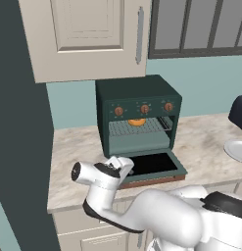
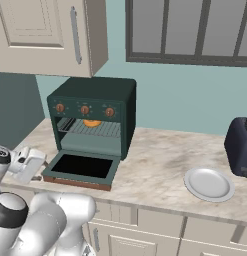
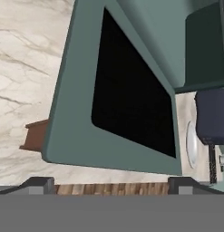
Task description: Pick up the bagel from the plate, place it on the toaster oven rack, close the door, and set the timer.
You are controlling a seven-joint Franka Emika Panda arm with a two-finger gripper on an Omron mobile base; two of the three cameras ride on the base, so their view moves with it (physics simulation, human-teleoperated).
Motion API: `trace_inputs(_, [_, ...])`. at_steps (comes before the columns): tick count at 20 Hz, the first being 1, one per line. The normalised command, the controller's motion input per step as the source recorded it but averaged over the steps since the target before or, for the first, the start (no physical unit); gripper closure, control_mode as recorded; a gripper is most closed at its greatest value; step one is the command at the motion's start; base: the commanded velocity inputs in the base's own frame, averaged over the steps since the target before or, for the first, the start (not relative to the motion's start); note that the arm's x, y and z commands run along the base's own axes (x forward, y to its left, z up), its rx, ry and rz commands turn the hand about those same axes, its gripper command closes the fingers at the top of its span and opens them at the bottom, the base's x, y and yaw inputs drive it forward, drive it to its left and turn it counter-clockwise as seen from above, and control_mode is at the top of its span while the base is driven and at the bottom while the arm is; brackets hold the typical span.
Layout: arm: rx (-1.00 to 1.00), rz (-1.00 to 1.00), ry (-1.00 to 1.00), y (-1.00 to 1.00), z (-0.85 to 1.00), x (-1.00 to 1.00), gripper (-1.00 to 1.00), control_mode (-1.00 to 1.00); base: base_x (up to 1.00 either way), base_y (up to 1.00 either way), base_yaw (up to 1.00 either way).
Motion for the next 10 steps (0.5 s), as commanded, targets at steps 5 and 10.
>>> trace_inputs(5, [0.00, 0.00, 0.00, 0.00, -0.30, 0.15, -1.00, -1.00, 0.00, 0.00, 0.00])
trace_inputs(10, [0.00, 0.00, 0.00, 0.00, -0.17, 0.16, -1.00, -1.00, 0.00, 0.00, 0.00])
